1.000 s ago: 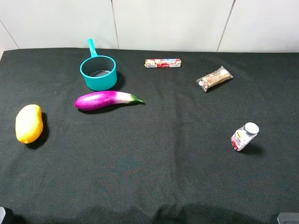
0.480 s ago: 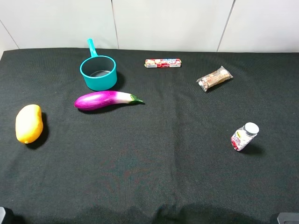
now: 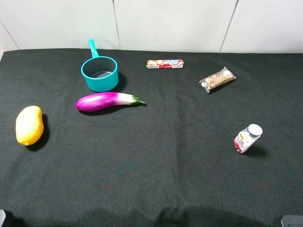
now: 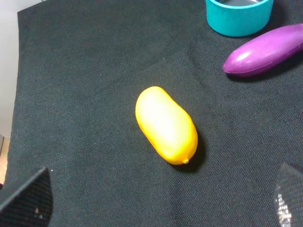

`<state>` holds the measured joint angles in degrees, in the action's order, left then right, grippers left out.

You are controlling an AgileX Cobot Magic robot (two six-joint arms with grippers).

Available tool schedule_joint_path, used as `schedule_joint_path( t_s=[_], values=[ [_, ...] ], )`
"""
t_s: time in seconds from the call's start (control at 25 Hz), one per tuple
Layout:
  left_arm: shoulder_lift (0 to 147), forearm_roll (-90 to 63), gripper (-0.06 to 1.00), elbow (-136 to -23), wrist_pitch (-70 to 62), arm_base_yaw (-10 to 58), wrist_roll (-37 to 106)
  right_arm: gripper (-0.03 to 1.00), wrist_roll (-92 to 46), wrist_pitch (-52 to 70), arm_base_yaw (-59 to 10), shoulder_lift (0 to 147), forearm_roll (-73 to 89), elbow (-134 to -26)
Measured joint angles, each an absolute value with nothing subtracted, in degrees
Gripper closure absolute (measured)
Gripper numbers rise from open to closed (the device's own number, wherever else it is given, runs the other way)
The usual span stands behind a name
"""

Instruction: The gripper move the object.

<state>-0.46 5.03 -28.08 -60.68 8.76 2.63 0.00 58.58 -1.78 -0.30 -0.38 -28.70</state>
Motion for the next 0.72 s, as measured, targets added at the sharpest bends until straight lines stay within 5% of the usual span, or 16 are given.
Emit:
schedule_joint_path(
  t_s=[0.72],
  values=[
    [-0.46, 5.03, -0.05, -28.08, -60.68, 8.76, 2.63, 0.27, 0.00, 58.58, -1.78, -0.30, 0.00, -28.70]
  ],
)
